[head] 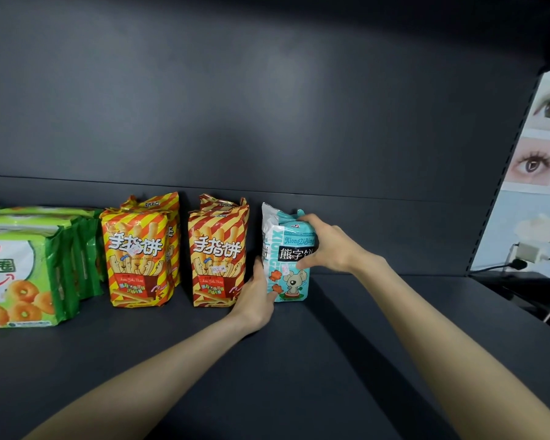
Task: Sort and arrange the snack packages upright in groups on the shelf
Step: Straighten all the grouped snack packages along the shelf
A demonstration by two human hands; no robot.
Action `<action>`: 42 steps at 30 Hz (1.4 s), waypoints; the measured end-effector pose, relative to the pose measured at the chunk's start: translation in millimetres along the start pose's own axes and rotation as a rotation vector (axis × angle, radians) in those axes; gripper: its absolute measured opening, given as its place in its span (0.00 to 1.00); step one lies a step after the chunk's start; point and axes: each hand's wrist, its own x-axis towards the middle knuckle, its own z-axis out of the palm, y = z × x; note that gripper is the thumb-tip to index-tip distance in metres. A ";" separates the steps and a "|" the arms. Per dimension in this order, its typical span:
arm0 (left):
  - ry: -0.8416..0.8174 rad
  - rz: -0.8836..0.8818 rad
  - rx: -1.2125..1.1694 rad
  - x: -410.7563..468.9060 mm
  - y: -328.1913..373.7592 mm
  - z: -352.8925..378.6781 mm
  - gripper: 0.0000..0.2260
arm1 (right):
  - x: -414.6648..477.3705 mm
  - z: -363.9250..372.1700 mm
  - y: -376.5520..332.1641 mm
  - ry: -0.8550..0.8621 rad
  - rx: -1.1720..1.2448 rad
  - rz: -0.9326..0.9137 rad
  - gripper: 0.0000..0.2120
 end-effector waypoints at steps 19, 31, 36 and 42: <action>0.006 0.062 0.108 -47.6 23.8 -33.6 0.22 | -31.9 -11.7 -25.7 0.126 -0.226 0.016 0.40; 0.276 -0.023 0.167 -77.2 5.0 -102.2 0.28 | -42.3 0.2 -77.9 0.131 -0.133 -0.183 0.31; 0.242 -0.045 0.110 -74.6 -10.3 -108.1 0.36 | -30.7 15.5 -97.6 0.138 -0.090 -0.212 0.33; 0.108 -0.040 0.046 -54.9 -31.0 -111.7 0.42 | -7.4 28.9 -108.9 0.157 -0.095 -0.200 0.39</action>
